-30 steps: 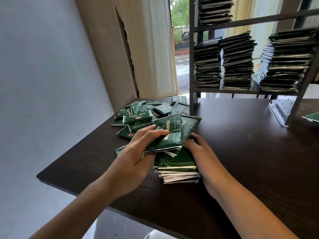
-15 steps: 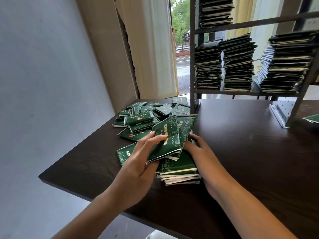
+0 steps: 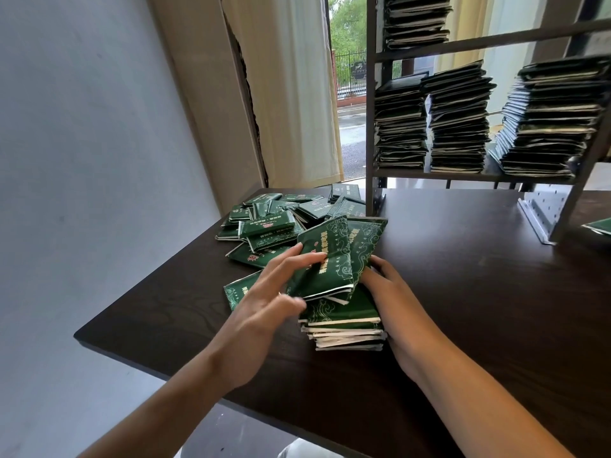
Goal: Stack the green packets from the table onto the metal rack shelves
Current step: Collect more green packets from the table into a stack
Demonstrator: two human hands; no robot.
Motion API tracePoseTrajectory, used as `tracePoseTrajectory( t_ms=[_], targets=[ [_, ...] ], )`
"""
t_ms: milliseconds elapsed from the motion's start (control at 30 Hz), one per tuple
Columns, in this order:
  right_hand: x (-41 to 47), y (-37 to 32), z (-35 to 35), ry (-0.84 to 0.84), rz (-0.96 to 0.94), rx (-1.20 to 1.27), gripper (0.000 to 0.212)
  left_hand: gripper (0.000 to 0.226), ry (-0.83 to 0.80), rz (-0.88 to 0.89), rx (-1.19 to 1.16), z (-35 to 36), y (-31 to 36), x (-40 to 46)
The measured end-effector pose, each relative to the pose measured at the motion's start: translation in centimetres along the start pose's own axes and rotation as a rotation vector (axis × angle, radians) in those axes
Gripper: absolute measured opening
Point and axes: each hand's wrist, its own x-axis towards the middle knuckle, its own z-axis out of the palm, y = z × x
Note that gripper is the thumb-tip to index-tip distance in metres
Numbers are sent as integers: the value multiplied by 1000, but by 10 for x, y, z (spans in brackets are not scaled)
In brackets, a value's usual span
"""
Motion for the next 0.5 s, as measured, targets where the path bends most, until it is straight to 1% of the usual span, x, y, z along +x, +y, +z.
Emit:
tracePoseTrajectory(
  t_ms=[67, 133, 167, 267, 300, 367, 433, 467, 500],
  targets=[
    [1, 0, -1, 7, 2, -2, 34, 35, 73, -41, -153, 1, 4, 7],
    [1, 0, -1, 6, 7, -10, 32, 28, 195, -40, -236, 6, 4, 16],
    [0, 0, 0, 6, 13, -16, 33, 22, 229, -37, -268, 9, 4, 19],
    [0, -1, 0, -12, 40, 16, 39, 18, 271, -54, -284, 14, 6, 22],
    [-2, -3, 0, -17, 48, 53, 43, 21, 284, -78, -267, 14, 8, 23],
    [-5, -6, -1, -38, 37, 139, 48, 41, 281, -152, -240, 13, 9, 24],
    [-7, -8, 1, -71, 3, 164, 49, 71, 179, -254, -364, 12, 8, 27],
    [-8, -9, 3, -86, -19, 138, 51, 83, 106, -295, -447, 13, 7, 28],
    [-8, -8, 4, -98, -36, 105, 53, 91, 48, -319, -518, 13, 5, 29]
  ],
)
